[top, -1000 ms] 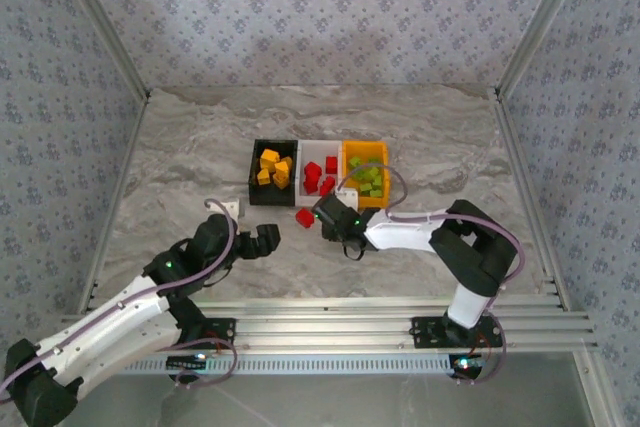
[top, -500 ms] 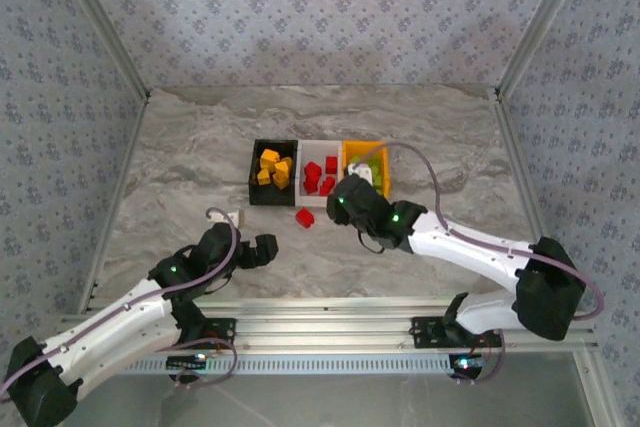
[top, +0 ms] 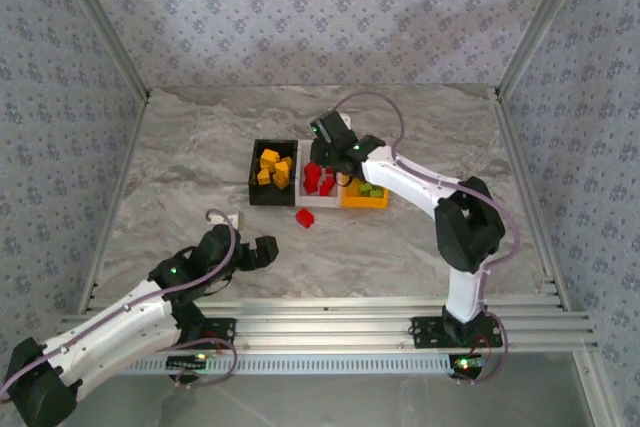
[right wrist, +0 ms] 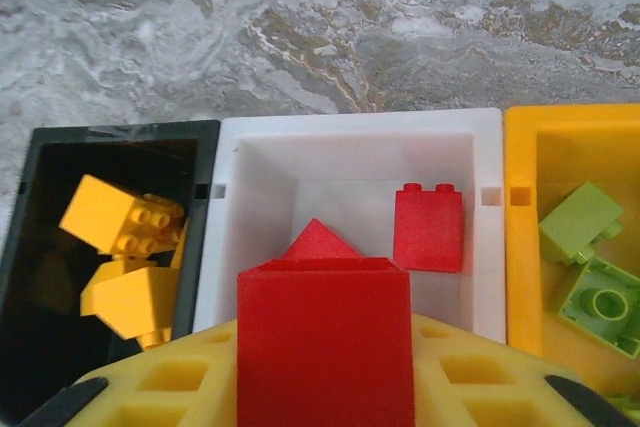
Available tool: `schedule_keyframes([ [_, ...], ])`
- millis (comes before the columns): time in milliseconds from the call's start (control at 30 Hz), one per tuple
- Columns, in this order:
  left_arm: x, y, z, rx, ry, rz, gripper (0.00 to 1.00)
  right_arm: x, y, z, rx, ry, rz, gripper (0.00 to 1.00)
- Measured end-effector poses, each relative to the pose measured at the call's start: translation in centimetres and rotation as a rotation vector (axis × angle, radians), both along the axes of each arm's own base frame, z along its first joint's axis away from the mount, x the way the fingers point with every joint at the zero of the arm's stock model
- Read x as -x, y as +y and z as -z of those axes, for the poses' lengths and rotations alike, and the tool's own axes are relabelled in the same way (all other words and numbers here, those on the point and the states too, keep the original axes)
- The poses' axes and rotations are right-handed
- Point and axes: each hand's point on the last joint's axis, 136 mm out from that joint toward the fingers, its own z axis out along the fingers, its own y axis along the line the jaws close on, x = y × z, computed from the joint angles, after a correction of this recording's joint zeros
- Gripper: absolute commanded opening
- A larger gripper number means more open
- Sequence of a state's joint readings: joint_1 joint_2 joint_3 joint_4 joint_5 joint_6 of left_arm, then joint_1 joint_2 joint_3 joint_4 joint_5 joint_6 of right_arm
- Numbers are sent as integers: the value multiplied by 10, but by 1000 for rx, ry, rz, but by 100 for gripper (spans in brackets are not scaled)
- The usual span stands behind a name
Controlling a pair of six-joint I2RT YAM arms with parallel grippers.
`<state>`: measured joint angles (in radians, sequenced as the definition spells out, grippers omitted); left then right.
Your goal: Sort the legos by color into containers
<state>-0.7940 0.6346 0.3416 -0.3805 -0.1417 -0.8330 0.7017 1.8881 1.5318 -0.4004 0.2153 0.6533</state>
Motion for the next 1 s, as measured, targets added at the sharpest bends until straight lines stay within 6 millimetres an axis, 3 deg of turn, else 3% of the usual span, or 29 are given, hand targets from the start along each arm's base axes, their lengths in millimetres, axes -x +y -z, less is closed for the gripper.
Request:
schedule_keyframes([
  [33, 0, 0, 0, -1, 1, 0, 99, -1, 2, 2, 4, 7, -4, 61],
  [133, 0, 0, -2, 8, -5, -2, 99, -4, 4, 1, 5, 9, -14, 74],
  [333, 0, 0, -2, 8, -6, -1, 99, 0, 4, -16, -25, -25, -20, 79],
  [500, -6, -10, 1, -31, 11, 31, 99, 37, -13, -45, -77, -91, -41, 80],
  [633, -22, -34, -2, -90, 16, 97, 94, 73, -27, -56, -116, -135, -66, 81],
  [867, -47, -91, 12, -241, 0, 254, 88, 113, -62, -21, -103, -97, -43, 82],
  [1000, -59, -104, 29, -333, -13, 280, 88, 124, -77, -24, -121, -115, -21, 83],
])
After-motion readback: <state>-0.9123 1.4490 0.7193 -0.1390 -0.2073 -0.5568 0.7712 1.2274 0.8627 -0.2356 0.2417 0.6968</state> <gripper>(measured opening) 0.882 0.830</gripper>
